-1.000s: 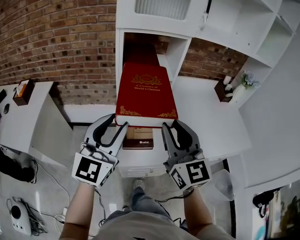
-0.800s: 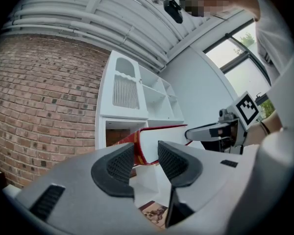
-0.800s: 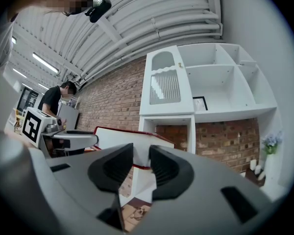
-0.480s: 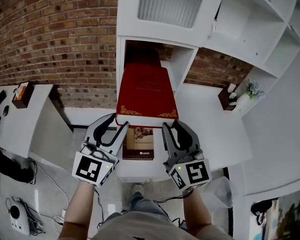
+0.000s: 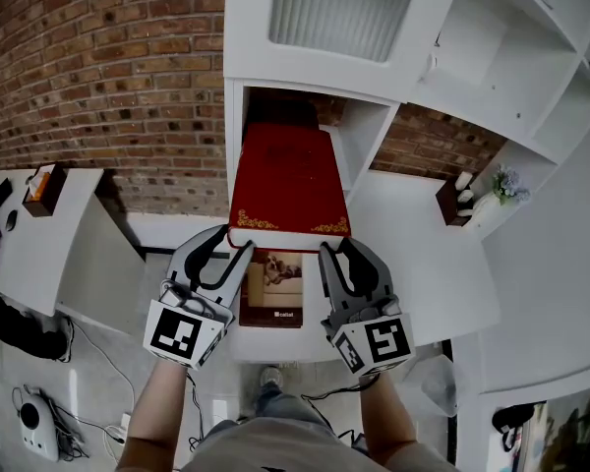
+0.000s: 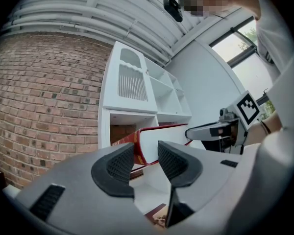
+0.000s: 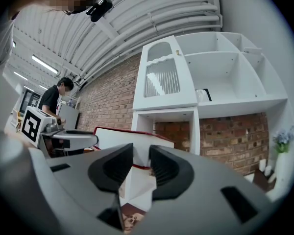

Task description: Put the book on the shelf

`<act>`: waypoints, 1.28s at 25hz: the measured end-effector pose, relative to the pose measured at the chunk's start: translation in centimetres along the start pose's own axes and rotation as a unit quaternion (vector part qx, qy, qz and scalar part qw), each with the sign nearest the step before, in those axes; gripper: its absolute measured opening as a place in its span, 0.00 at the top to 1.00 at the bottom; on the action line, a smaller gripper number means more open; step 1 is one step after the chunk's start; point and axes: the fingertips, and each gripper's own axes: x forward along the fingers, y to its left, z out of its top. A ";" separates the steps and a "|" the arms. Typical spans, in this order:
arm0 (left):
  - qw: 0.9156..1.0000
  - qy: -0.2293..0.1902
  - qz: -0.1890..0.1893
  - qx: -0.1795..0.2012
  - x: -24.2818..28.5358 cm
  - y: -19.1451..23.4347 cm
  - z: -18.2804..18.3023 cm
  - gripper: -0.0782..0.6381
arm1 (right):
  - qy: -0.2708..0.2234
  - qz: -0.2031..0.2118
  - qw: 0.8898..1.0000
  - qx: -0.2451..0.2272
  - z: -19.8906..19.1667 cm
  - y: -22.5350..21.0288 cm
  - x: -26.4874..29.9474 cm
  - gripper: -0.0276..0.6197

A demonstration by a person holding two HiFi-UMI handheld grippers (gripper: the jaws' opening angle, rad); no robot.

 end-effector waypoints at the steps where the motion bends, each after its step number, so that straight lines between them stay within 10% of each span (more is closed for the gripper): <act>1: 1.000 0.001 0.001 0.000 0.2 0.1 -0.1 0.67 | 0.001 0.001 1.000 0.001 -0.1 -0.2 0.3 0.78; 32: 0.999 0.036 0.029 -0.016 7.9 5.0 -4.6 0.67 | 0.022 0.021 0.999 0.017 -3.9 -5.1 8.8 0.78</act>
